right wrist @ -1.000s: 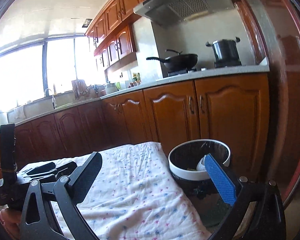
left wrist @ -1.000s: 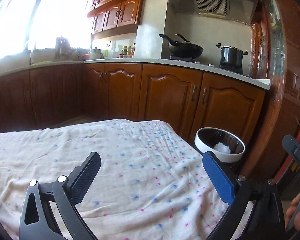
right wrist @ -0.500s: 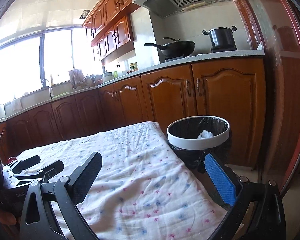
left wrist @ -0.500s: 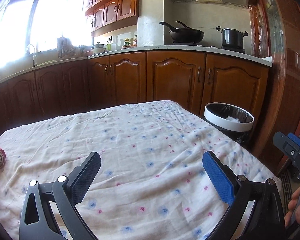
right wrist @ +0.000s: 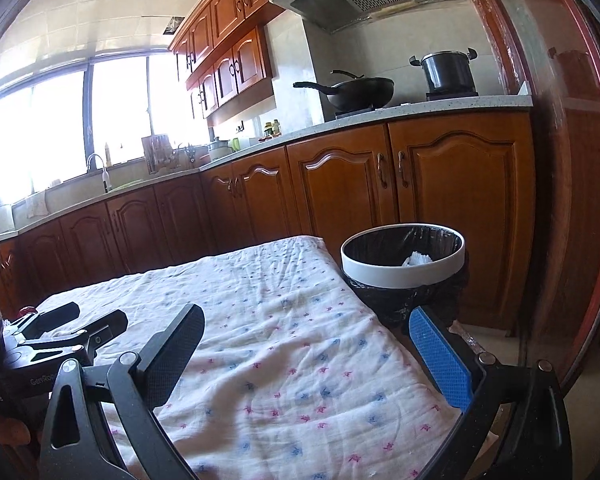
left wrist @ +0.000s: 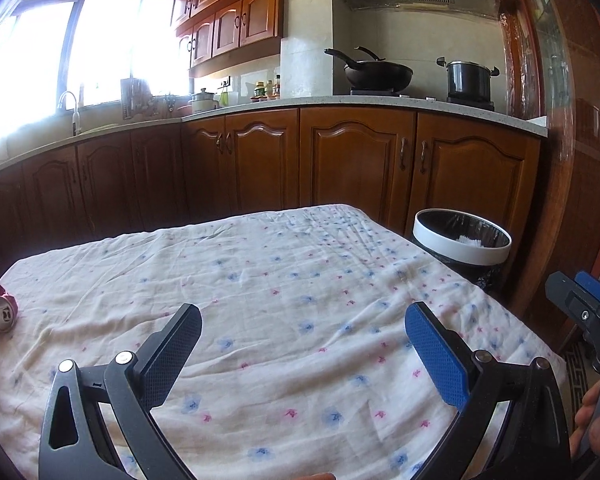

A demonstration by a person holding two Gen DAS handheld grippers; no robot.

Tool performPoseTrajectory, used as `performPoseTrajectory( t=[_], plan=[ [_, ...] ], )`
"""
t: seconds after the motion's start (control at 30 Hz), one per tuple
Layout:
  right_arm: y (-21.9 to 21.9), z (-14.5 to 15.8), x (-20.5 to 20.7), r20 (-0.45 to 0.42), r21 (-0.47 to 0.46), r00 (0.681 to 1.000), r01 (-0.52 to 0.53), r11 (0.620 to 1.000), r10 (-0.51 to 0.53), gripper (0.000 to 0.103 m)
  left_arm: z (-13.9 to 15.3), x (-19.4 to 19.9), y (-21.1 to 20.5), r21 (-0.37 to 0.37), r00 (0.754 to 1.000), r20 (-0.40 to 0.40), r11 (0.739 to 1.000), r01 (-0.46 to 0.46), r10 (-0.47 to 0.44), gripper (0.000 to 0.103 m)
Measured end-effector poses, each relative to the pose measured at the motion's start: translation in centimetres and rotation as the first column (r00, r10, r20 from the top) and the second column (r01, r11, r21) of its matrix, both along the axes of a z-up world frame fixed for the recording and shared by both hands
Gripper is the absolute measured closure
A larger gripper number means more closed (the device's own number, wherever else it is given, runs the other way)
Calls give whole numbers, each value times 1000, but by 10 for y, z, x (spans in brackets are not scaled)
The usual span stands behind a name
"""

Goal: Collect trash

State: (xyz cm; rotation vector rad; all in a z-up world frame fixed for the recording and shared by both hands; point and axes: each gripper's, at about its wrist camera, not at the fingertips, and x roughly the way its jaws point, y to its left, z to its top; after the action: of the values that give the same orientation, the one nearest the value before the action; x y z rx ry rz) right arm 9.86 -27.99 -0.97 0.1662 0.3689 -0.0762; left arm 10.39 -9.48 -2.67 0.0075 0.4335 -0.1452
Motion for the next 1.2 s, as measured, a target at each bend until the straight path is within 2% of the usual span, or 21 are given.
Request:
performPoseTrajectory(
  t=[1.2],
  plan=[
    [5,3,-4,18,6,1000,-13,1000,13,0,-3,3,11,17,1000,24,1000,14,-15,1]
  ],
)
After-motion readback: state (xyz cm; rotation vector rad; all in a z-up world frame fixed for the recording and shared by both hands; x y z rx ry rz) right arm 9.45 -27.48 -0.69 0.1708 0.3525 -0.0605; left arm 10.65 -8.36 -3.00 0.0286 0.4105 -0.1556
